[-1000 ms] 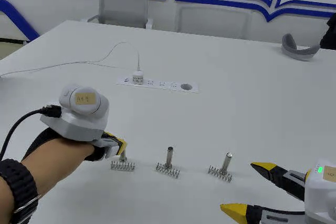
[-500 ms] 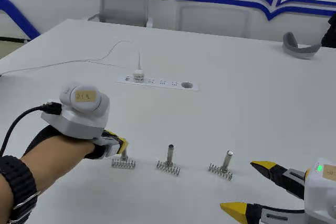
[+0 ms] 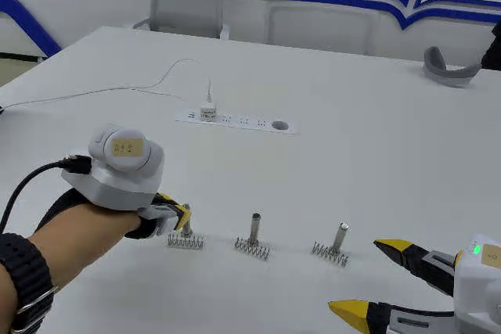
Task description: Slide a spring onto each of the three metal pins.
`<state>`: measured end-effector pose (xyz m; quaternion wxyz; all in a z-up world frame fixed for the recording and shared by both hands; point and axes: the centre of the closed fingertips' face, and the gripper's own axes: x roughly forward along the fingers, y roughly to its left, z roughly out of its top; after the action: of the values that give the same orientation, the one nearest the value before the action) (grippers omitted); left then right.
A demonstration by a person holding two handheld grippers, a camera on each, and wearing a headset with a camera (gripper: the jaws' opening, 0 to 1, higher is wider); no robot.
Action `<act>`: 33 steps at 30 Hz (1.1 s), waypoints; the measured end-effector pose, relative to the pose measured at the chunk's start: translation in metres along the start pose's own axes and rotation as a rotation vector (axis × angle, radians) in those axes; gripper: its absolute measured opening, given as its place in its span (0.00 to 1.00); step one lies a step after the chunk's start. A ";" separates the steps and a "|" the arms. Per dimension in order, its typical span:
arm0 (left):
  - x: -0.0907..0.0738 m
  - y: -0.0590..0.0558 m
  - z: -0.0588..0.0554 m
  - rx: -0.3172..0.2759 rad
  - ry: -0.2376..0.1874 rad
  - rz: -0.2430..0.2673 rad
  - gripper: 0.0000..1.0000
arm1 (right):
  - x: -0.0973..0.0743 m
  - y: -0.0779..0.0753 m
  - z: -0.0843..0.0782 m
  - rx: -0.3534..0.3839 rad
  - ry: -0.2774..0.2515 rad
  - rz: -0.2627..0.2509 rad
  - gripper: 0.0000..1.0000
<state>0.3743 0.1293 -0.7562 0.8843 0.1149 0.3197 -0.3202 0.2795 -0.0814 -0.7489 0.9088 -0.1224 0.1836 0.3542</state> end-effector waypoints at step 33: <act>-0.011 0.002 -0.021 0.019 -0.024 -0.041 0.21 | 0.001 0.004 0.000 -0.010 0.009 0.010 0.70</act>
<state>0.3586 0.1447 -0.7656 0.8802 0.1127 0.3086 -0.3426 0.2780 -0.0782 -0.7500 0.9054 -0.1276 0.1867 0.3593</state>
